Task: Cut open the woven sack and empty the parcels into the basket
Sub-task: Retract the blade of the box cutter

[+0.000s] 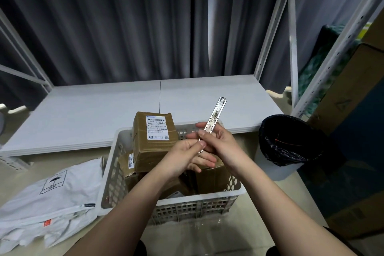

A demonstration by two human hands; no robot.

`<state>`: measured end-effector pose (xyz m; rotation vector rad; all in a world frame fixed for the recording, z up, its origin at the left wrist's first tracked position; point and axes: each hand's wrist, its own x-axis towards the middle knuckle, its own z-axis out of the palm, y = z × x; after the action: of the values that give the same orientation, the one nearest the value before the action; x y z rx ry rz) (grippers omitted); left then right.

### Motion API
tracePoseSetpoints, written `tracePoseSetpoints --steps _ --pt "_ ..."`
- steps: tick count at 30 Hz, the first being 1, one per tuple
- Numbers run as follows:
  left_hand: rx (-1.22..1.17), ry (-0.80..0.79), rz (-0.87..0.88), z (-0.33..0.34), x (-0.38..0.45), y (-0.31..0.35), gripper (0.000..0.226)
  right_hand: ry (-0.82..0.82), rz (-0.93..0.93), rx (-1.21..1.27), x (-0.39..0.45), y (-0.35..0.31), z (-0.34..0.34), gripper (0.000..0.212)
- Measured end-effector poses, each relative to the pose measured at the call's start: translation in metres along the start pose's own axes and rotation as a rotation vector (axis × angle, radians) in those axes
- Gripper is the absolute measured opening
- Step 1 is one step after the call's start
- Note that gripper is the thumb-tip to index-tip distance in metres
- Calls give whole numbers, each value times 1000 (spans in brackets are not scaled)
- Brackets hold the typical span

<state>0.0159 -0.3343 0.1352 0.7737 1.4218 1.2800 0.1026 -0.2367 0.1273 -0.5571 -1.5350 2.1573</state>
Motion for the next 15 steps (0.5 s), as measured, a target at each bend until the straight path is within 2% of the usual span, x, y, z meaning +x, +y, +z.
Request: tracePoseSetpoints --steps 15 --pt "28 -10 -3 -4 5 -2 20 1 -70 -53 1 -1 -1 15"
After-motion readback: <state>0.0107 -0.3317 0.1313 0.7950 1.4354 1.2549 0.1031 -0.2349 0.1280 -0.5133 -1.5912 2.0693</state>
